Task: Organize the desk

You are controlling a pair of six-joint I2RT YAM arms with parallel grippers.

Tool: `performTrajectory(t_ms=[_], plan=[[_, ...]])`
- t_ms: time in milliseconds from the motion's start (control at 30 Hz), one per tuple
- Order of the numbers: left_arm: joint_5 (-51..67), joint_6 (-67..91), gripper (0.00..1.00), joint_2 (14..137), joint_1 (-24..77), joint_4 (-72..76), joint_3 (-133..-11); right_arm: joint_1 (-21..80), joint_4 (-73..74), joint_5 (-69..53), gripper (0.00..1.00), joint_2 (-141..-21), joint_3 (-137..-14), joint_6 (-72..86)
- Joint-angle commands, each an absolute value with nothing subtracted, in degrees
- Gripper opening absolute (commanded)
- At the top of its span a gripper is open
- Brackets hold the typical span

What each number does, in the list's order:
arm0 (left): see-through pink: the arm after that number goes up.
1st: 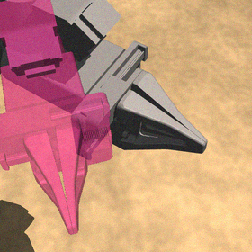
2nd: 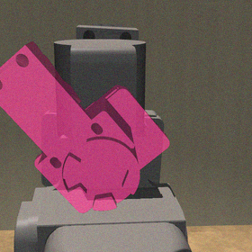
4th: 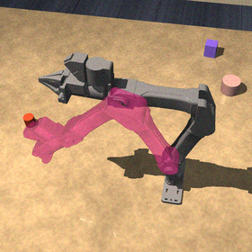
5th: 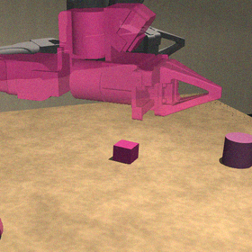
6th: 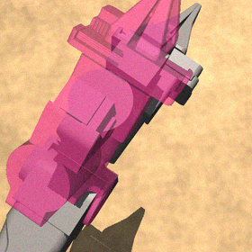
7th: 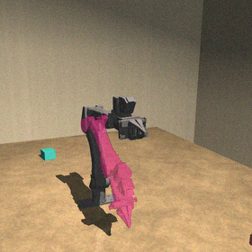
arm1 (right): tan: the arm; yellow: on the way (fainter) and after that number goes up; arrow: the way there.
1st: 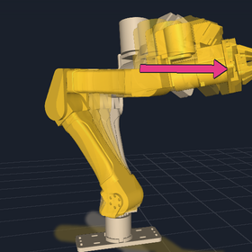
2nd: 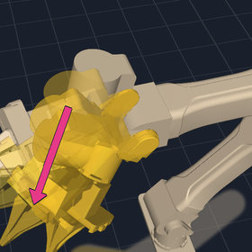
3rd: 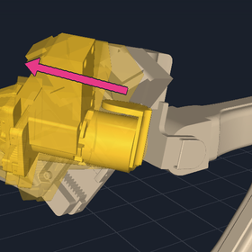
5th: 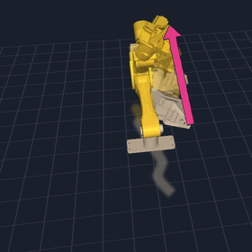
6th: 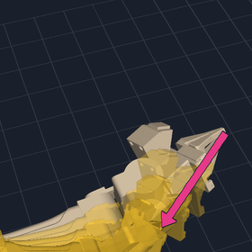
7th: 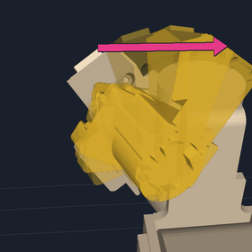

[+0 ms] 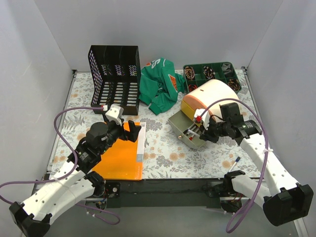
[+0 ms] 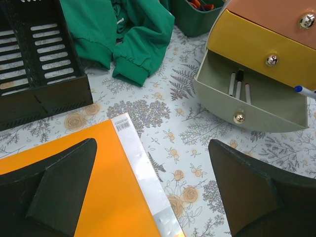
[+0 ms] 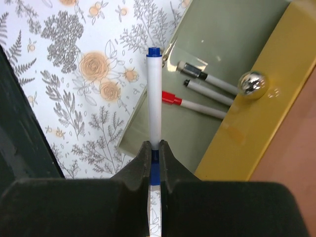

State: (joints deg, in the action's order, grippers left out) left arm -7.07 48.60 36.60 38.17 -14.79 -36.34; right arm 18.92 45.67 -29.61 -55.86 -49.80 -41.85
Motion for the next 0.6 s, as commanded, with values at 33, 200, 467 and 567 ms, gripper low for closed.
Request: performTrajectory(t_ms=[33, 200, 467, 567], plan=[[-7.38, 47.64, 0.98, 37.26, 37.62, -14.06, -36.3, 21.26, 40.69, -27.17, 0.01, -59.14, -54.49, -36.65], [-7.56, 47.55, 0.98, 37.09, 37.44, -14.15, -36.21, 22.85, 39.11, -22.51, 0.13, -60.91, -54.84, -36.65], [-6.77, 47.55, 0.98, 37.0, 37.35, -14.06, -36.39, 23.03, 41.12, -23.64, 0.43, -60.56, -54.93, -37.97], [-6.59, 47.55, 0.98, 36.65, 37.27, -14.24, -36.39, 22.68, 44.63, -26.01, 0.45, -60.29, -55.63, -42.0]])
